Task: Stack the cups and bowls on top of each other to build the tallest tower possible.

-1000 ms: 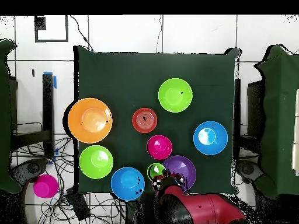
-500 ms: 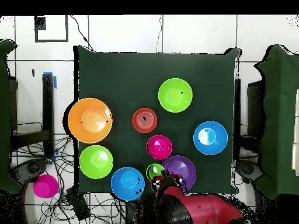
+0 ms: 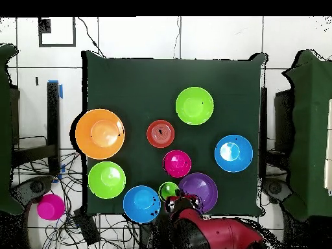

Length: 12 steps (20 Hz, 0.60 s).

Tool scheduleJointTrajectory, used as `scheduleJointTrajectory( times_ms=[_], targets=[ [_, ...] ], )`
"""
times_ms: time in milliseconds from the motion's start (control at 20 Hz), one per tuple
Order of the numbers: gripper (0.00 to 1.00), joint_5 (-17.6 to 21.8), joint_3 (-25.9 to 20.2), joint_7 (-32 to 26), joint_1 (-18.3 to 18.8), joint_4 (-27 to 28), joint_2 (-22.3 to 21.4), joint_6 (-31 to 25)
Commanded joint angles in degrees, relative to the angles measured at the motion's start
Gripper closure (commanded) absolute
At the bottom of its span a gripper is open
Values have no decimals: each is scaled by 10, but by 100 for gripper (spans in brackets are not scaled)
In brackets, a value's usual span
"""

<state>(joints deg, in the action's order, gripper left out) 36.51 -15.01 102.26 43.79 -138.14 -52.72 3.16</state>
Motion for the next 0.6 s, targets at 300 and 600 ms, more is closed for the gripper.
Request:
scheduleJointTrajectory(
  times_ms=[300, 600],
  targets=[
    [100, 22, 12, 54, -14, 13, 25, 10],
    [100, 14, -5, 47, -2, 10, 11, -11]
  ],
)
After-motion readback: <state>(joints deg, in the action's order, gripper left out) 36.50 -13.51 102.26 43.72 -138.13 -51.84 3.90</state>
